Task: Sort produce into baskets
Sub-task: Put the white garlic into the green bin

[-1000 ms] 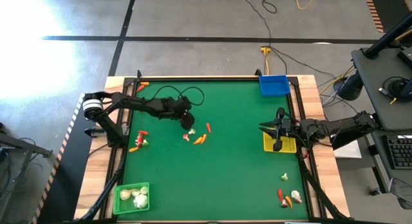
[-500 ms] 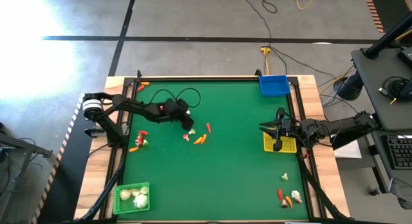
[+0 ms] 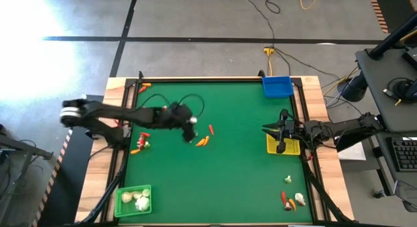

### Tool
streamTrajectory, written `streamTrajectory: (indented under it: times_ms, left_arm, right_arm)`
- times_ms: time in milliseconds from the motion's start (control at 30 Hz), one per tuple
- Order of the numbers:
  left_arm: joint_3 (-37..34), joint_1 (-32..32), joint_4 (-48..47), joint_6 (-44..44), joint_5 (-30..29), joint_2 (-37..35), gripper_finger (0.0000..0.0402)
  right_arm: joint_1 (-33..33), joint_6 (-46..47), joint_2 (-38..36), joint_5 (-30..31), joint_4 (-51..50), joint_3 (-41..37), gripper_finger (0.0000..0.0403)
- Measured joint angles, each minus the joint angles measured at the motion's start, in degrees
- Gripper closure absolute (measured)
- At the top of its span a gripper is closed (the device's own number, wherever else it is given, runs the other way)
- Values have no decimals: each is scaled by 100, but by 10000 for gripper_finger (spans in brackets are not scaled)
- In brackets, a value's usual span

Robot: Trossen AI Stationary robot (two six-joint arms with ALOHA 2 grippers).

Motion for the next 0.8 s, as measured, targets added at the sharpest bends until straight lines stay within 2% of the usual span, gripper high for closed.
streamTrajectory:
  times_ms: [100,200,267,333,467,533,600,700,800]
  left_arm:
    - [224,-1146,-1283,-636,-12,-675,285]
    - [432,-2670,-2200,-2184,0,-1147,285]
    - [511,-3779,-2317,-3353,-45,-1340,285]
    - [555,-4882,-2216,-4499,-336,-1385,285]
    - [556,-6696,-2101,-6681,-1481,-1079,285]
    - [552,-7264,-2193,-7746,-1732,-759,285]
    - [552,-7623,-2341,-8667,-1664,-429,285]
    - [549,-7852,-2592,-9512,-1019,32,285]
    - [548,-7832,-2731,-9733,-285,312,285]
  right_arm:
    - [0,0,0,0,-1,-1,335]
    - [0,-2,0,1,1,-1,335]
    - [0,0,0,0,0,1,335]
    - [0,0,2,-1,-1,-1,335]
    - [0,0,2,-1,1,0,335]
    - [0,0,2,0,-1,0,335]
    - [0,0,2,-1,0,0,335]
    - [0,0,2,-1,1,-1,335]
    - [0,0,1,-1,0,1,335]
